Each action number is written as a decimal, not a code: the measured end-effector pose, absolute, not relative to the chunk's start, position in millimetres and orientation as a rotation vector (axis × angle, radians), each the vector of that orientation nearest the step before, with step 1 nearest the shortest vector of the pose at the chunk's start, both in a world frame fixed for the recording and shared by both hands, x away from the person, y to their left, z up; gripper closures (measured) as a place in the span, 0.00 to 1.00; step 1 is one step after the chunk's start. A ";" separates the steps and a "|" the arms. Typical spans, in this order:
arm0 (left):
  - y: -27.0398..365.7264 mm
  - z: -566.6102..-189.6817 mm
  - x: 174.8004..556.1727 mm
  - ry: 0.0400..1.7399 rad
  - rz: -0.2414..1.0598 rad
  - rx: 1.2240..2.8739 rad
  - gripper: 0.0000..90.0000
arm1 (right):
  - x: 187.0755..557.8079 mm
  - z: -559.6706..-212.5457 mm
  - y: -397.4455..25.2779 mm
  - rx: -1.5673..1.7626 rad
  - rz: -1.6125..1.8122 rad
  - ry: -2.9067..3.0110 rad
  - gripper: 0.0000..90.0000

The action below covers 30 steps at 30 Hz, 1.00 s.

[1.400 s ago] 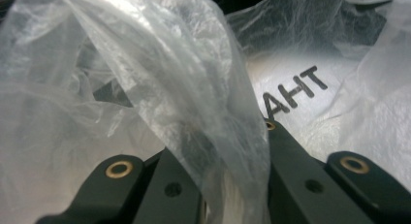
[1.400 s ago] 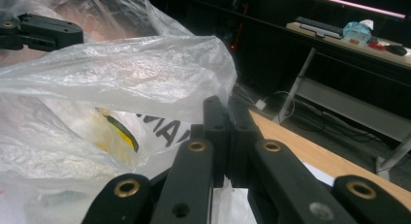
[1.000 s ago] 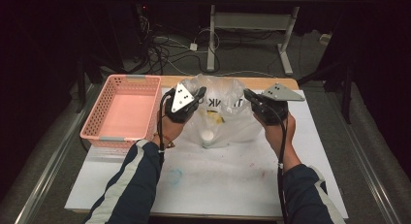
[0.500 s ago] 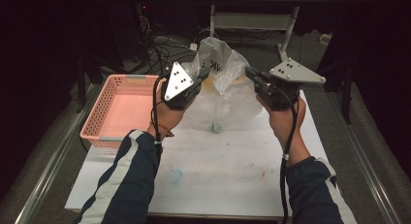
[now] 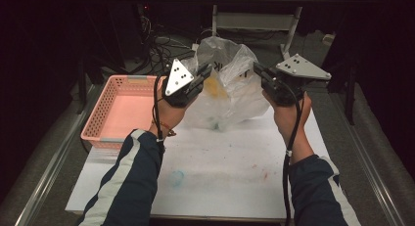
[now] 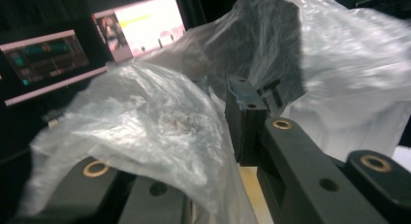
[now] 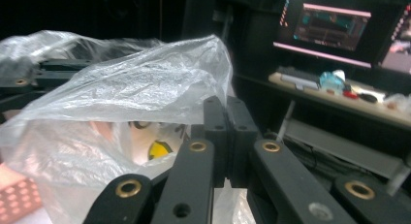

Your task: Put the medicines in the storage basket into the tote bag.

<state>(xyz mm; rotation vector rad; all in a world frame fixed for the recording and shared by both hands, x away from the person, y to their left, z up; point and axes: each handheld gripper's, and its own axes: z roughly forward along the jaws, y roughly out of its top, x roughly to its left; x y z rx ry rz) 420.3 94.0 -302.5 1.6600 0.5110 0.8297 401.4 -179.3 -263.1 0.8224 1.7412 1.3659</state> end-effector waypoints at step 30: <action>90.8 -368.2 452.7 0.550 0.845 2.100 0.95 | 474.2 -307.5 -225.1 1.070 1.098 1.758 1.00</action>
